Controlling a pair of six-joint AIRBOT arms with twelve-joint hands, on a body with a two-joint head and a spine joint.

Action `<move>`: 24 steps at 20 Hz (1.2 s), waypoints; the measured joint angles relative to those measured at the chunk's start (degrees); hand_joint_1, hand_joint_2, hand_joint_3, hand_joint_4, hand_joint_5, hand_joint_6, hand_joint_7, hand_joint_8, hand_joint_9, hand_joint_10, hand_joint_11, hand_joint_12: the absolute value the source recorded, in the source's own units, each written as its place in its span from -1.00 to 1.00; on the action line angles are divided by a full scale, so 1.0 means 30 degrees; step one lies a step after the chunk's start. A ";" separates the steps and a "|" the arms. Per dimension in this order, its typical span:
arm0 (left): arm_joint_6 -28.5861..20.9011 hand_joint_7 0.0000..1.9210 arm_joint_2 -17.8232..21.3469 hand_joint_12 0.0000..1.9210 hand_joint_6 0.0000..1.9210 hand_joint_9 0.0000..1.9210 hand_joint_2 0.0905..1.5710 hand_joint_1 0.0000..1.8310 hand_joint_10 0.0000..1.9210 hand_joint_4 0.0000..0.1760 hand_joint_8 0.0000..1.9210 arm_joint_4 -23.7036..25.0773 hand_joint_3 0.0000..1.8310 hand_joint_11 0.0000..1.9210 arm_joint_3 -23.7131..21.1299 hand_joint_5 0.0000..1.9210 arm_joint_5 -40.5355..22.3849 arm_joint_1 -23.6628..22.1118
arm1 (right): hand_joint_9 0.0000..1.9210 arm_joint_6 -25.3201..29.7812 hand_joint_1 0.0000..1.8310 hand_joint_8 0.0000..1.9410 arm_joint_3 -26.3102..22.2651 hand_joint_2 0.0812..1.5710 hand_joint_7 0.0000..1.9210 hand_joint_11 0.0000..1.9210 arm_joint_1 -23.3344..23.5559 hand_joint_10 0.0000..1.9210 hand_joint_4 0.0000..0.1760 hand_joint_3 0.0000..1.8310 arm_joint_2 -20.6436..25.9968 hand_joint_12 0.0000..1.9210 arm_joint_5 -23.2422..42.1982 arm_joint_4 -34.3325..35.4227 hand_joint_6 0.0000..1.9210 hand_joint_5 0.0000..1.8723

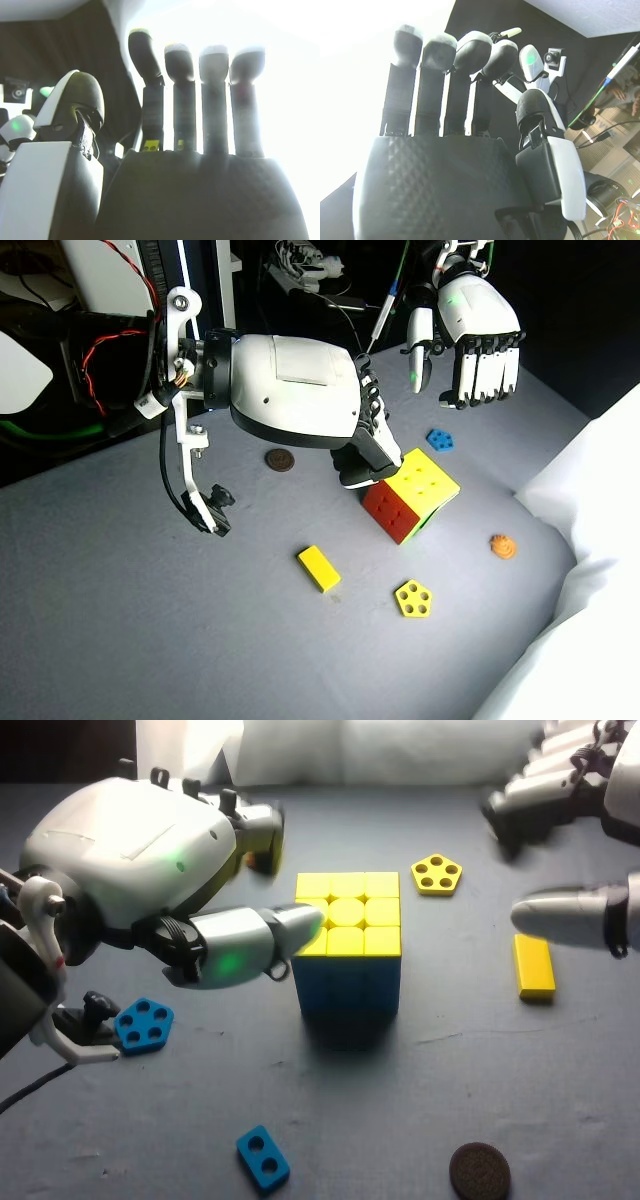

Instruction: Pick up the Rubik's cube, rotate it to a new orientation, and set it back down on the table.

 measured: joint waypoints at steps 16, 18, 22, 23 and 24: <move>0.3337 -1.00 -0.2528 -0.84 -1.00 -1.00 0.44 -0.29 -1.00 -1.00 -1.00 -0.6047 -1.00 -1.00 0.1443 -1.00 -0.0095 -0.0925 | -1.00 -0.0597 -1.00 -1.00 -0.0277 0.60 -1.00 -0.99 -0.0313 -1.00 -1.00 -0.99 0.0036 -0.99 0.0306 0.0182 -1.00 -1.00; 0.4306 -1.00 -0.3111 -0.93 -1.00 -1.00 0.40 -0.16 -1.00 -1.00 -1.00 -0.7213 -1.00 -1.00 0.1574 -1.00 0.0015 -0.1224 | -0.98 -0.0605 -1.00 -0.99 -0.0277 0.61 -0.98 -1.00 -0.0313 -0.99 -1.00 -0.99 0.0058 -1.00 0.0291 0.0284 -1.00 -1.00; 0.6033 -1.00 -0.4131 -1.00 -1.00 -1.00 0.25 0.26 -1.00 -0.92 -1.00 -0.9282 -1.00 -1.00 0.2127 -1.00 -0.0240 -0.1785 | -0.98 -0.1129 -1.00 -0.99 -0.0284 0.58 -0.96 -1.00 -0.0685 -0.99 -1.00 -1.00 0.0226 -1.00 0.0714 0.0306 -0.99 -0.98; 0.6076 -1.00 -0.4393 -1.00 -1.00 -1.00 0.23 0.28 -1.00 -0.91 -1.00 -0.9471 -1.00 -1.00 0.2302 -1.00 -0.0313 -0.1785 | -0.99 -0.1144 -1.00 -0.99 -0.0284 0.58 -0.96 -1.00 -0.0685 -1.00 -1.00 -1.00 0.0248 -1.00 0.0656 0.0379 -1.00 -0.99; 0.6105 -1.00 -0.4626 -0.99 -1.00 -1.00 0.24 0.30 -1.00 -0.93 -1.00 -0.9785 -1.00 -0.98 0.2448 -1.00 -0.0393 -0.1785 | -1.00 -0.1202 -1.00 -0.99 -0.0299 0.58 -0.97 -1.00 -0.0685 -1.00 -1.00 -1.00 0.0248 -1.00 0.0627 0.0823 -1.00 -1.00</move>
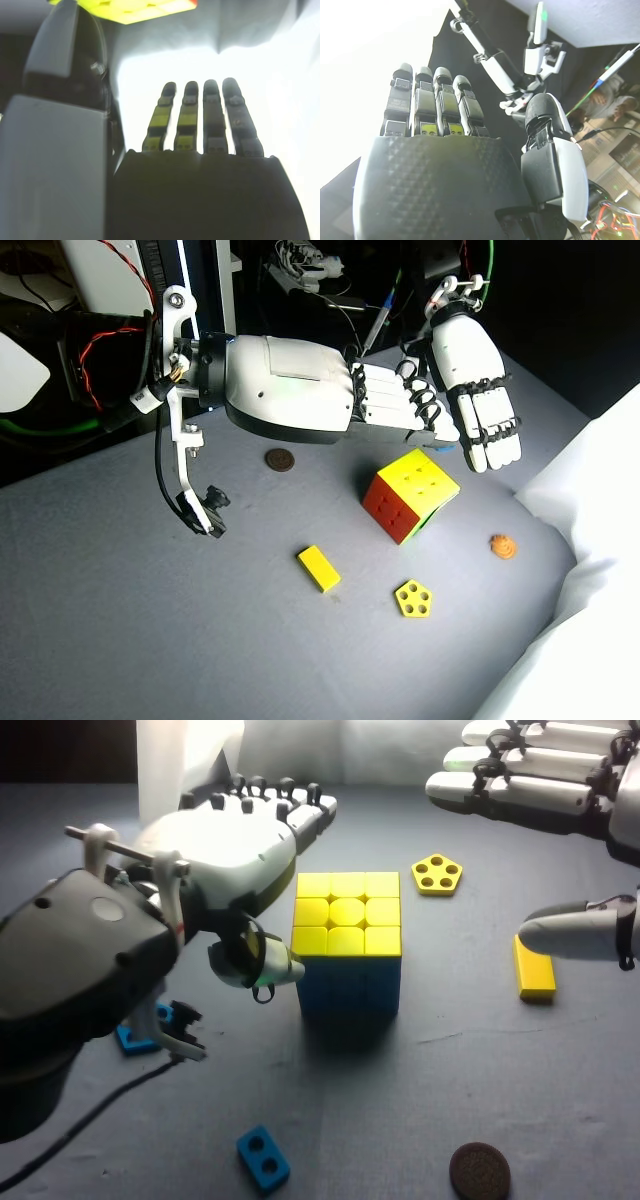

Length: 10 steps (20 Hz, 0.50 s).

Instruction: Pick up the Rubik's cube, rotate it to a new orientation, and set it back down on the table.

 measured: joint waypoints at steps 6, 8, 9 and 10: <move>0.0743 -1.00 -0.0889 -0.98 -1.00 -1.00 0.29 0.25 -1.00 -1.00 -1.00 -0.1661 -1.00 -0.99 0.0350 -1.00 -0.0233 0.0000 | -1.00 -0.1304 -1.00 -1.00 -0.0087 0.59 -0.99 -1.00 0.0000 -1.00 -1.00 -1.00 0.0029 -1.00 0.0284 0.1239 -1.00 -1.00; 0.0809 -1.00 -0.0998 -0.97 -1.00 -1.00 0.31 0.26 -1.00 -1.00 -1.00 -0.2222 -1.00 -0.98 0.0561 -1.00 -0.0532 0.0000 | -1.00 -0.1304 -1.00 -0.99 -0.0087 0.60 -0.97 -1.00 0.0000 -1.00 -1.00 -0.99 0.0022 -1.00 0.0372 0.1239 -1.00 -0.99; 0.0816 -1.00 -0.1020 -0.97 -1.00 -1.00 0.31 0.24 -1.00 -1.00 -1.00 -0.2375 -1.00 -0.97 0.0663 -1.00 -0.0568 0.0000 | -0.99 -0.1304 -1.00 -0.99 -0.0087 0.60 -0.96 -1.00 0.0000 -1.00 -1.00 -0.99 0.0022 -1.00 0.0393 0.1246 -0.99 -0.98; 0.0838 -1.00 -0.1122 -0.96 -1.00 -1.00 0.31 0.25 -1.00 -1.00 -1.00 -0.2543 -1.00 -0.98 0.0896 -1.00 -0.0765 -0.0015 | -0.98 -0.1304 -1.00 -0.99 -0.0109 0.60 -0.96 -1.00 0.0000 -0.99 -1.00 -0.99 0.0029 -1.00 0.0437 0.1231 -0.99 -0.97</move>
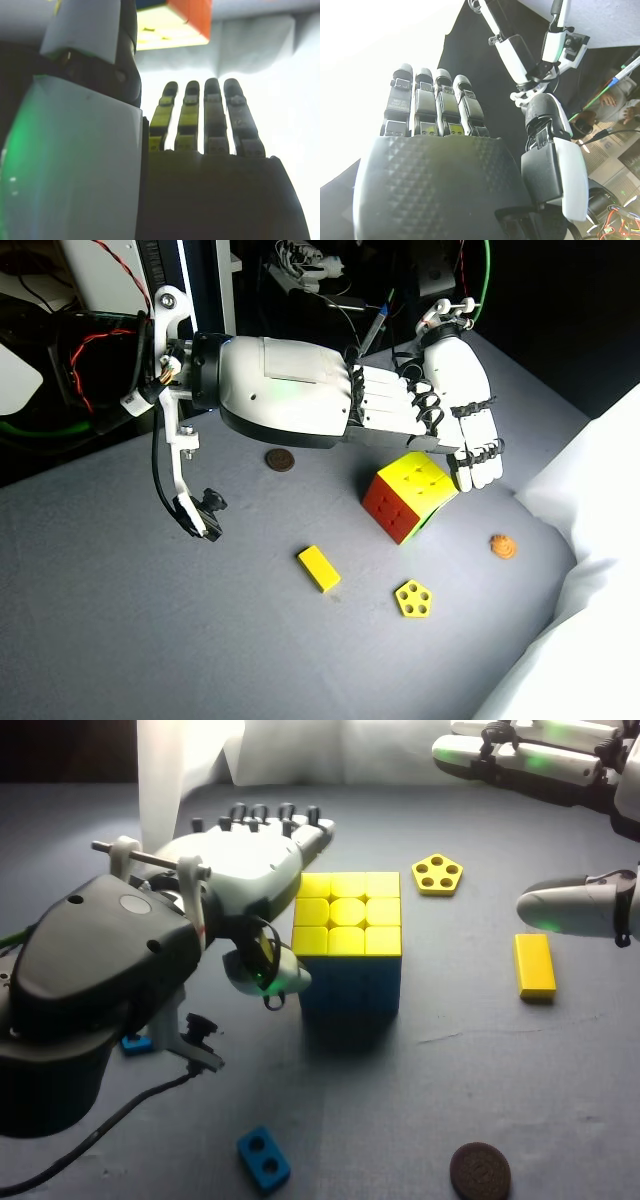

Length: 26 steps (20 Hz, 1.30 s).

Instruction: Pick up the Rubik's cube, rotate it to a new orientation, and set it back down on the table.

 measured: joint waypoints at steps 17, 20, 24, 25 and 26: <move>0.1552 -1.00 -0.1494 -1.00 -1.00 -1.00 0.30 0.07 -1.00 -1.00 -1.00 -0.2106 -1.00 -1.00 0.1457 -1.00 0.0517 -0.0474 | -1.00 -0.0007 -1.00 -1.00 -0.0080 0.61 -0.99 -1.00 0.0000 -1.00 -1.00 -0.99 -0.0007 -1.00 0.0313 -0.0423 -1.00 -1.00; 0.1552 -1.00 -0.1770 -1.00 -1.00 -1.00 0.28 0.04 -1.00 -1.00 -1.00 -0.1996 -1.00 -1.00 0.1792 -1.00 0.0918 -0.0444 | -0.98 -0.0015 -1.00 -0.99 -0.0080 0.58 -0.97 -1.00 0.0000 -0.99 -1.00 -1.00 -0.0007 -1.00 0.0335 -0.0466 -1.00 -1.00; 0.1596 -1.00 -0.2157 -1.00 -1.00 -1.00 0.26 0.07 -1.00 -1.00 -1.00 -0.1960 -1.00 -1.00 0.1989 -1.00 0.1260 -0.0073 | -0.99 -0.0015 -1.00 -1.00 -0.0117 0.58 -0.98 -1.00 0.0000 -1.00 -1.00 -1.00 -0.0007 -1.00 0.0350 -0.0481 -1.00 -0.99; 0.1596 -1.00 -0.2178 -1.00 -1.00 -1.00 0.28 0.06 -1.00 -1.00 -1.00 -0.1902 -1.00 -1.00 0.2062 -1.00 0.1370 -0.0036 | -0.98 -0.0015 -1.00 -1.00 -0.0117 0.57 -0.98 -1.00 0.0000 -0.99 -1.00 -1.00 -0.0007 -1.00 0.0364 -0.0488 -1.00 -1.00; 0.1603 -1.00 -0.2222 -1.00 -1.00 -1.00 0.30 0.06 -1.00 -1.00 -1.00 -0.1829 -0.99 -1.00 0.2157 -1.00 0.1443 0.0007 | -0.98 -0.0015 -1.00 -1.00 -0.0117 0.58 -0.97 -0.99 0.0000 -0.99 -1.00 -1.00 -0.0007 -0.99 0.0372 -0.0488 -1.00 -1.00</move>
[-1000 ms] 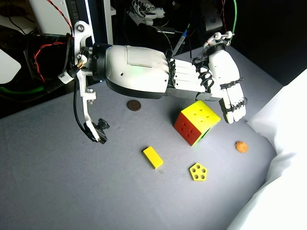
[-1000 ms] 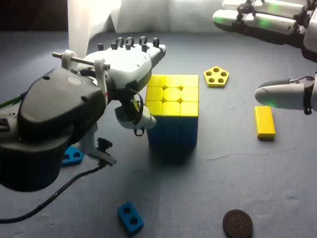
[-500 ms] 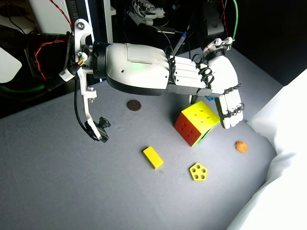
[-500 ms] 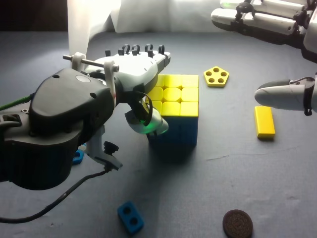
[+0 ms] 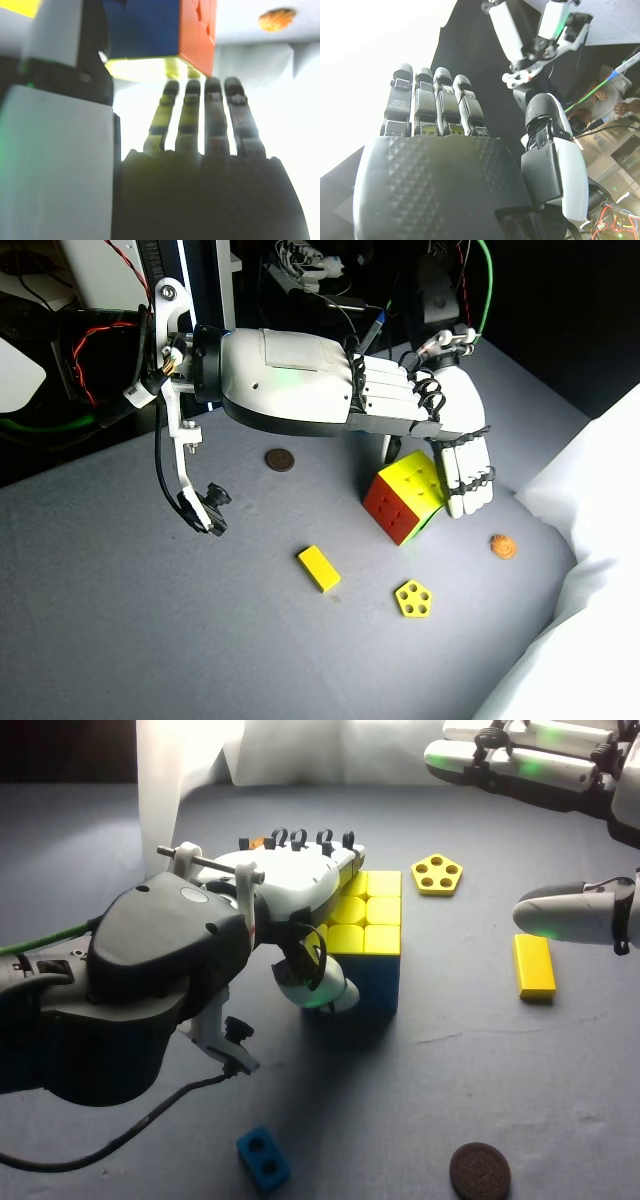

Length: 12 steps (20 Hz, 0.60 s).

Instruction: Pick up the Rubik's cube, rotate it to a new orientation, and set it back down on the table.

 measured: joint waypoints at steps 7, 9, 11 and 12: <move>0.0007 -1.00 -0.0007 -1.00 -1.00 -1.00 0.34 0.03 -1.00 -1.00 -1.00 0.0262 -0.98 -1.00 0.0692 -1.00 0.0525 0.0153 | -0.89 -0.0007 -1.00 -1.00 0.0000 0.60 -0.90 -1.00 0.0000 -0.99 -1.00 -1.00 0.0000 -0.49 0.0007 0.0007 -1.00 -0.95; 0.0000 -1.00 -0.0029 -1.00 -1.00 -1.00 0.36 0.02 -1.00 -1.00 -1.00 0.0401 -0.98 -1.00 0.0889 -1.00 0.0860 0.0153 | -0.92 -0.0007 -1.00 -0.99 0.0000 0.61 -0.92 -1.00 0.0000 -0.99 -1.00 -1.00 0.0000 -0.67 0.0000 0.0000 -0.99 -0.96; 0.0007 -1.00 -0.0051 -1.00 -1.00 -1.00 0.36 0.01 -1.00 -1.00 -1.00 0.0495 -0.98 -1.00 0.0954 -1.00 0.1049 0.0153 | -0.93 -0.0007 -1.00 -1.00 0.0000 0.59 -0.92 -1.00 0.0000 -1.00 -1.00 -1.00 0.0000 -0.76 0.0000 0.0007 -1.00 -0.97; 0.0000 -1.00 -0.0146 -1.00 -1.00 -1.00 0.38 0.05 -1.00 -1.00 -1.00 0.0532 -0.98 -1.00 0.1107 -1.00 0.1144 0.0160 | -0.97 -0.0007 -1.00 -1.00 0.0000 0.59 -0.95 -1.00 0.0000 -1.00 -1.00 -1.00 0.0007 -0.90 0.0007 0.0000 -1.00 -0.99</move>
